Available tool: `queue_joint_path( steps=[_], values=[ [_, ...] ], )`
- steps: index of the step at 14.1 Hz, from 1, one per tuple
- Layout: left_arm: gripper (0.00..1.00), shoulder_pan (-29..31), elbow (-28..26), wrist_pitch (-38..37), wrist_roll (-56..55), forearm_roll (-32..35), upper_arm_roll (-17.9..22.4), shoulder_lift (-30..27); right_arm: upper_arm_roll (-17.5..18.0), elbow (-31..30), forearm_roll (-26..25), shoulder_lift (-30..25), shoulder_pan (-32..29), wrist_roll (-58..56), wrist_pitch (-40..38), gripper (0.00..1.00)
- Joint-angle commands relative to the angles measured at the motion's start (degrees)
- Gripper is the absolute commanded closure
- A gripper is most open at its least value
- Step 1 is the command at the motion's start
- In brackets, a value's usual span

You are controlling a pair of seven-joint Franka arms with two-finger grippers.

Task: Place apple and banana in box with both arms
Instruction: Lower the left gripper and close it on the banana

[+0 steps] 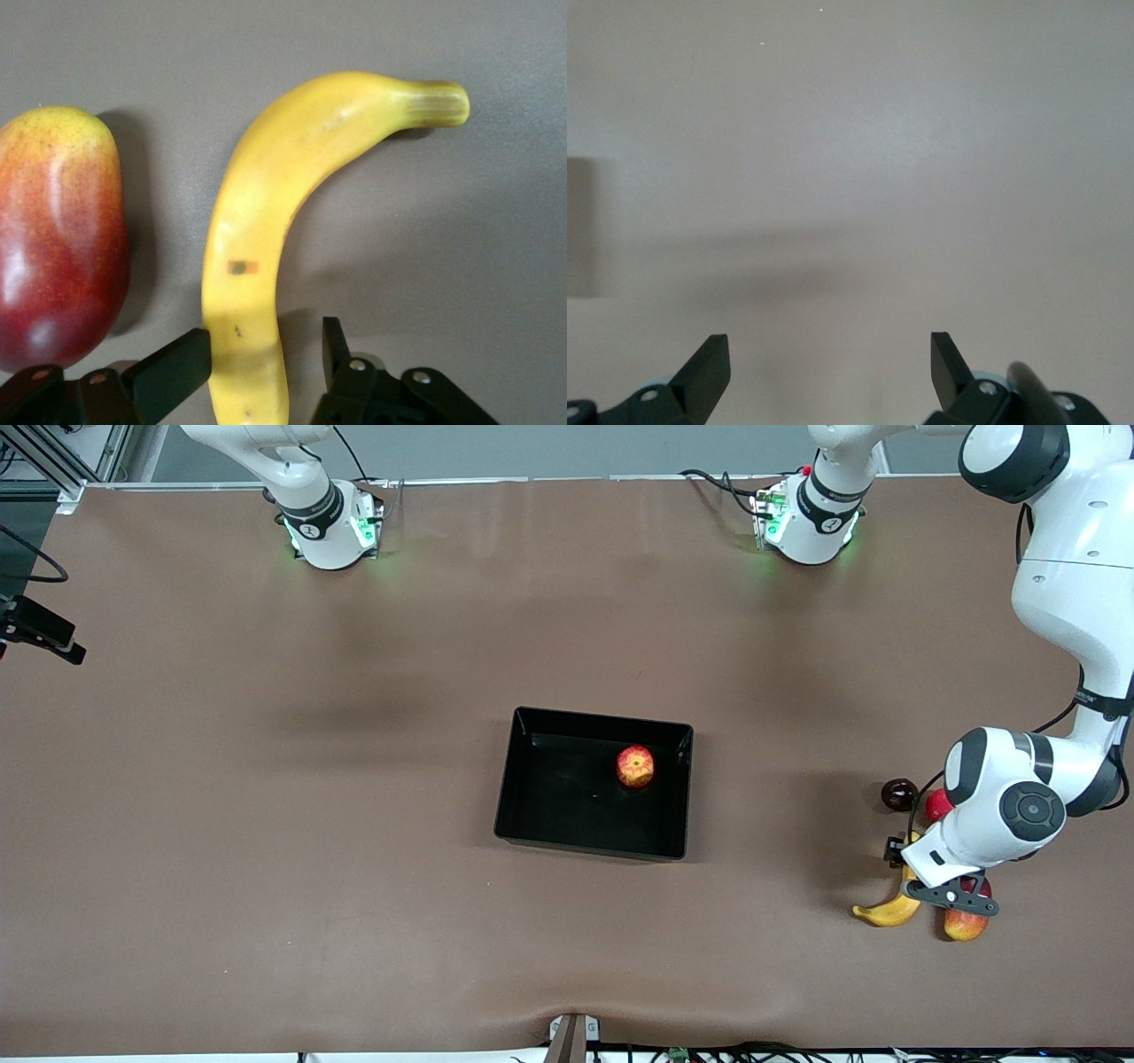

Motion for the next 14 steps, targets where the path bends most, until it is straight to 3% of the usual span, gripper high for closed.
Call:
queue_joint_path(
  steps=[1, 7, 10, 12, 14],
  values=[
    [0.41, 0.06, 0.03, 0.86, -0.41, -0.79, -0.04, -0.17, -0.12, 0.97, -1.82, 0.21, 0.32, -0.46, -0.75, 0.0],
    [0.35, 0.5, 0.56, 0.33, -2.96, -0.79, -0.13, -0.97, -0.2, 1.06, -1.21, 0.3, -0.12, -0.46, -0.75, 0.0],
    [0.37, 0.41, 0.56, 0.42, -3.13, -0.79, -0.13, -0.35, -0.29, 1.06, -1.21, 0.21, -0.12, -0.46, -0.93, 0.0],
    [0.48, 0.41, 0.56, 0.33, -3.05, -0.88, -0.04, -0.09, -0.38, 1.06, -1.12, 0.21, -0.12, -0.37, -1.45, 0.0],
    [0.83, 0.59, 0.47, 0.33, -2.78, -0.96, -0.04, 0.09, -0.38, 0.97, -1.12, 0.12, -0.12, -0.37, -1.89, 0.0]
  ],
)
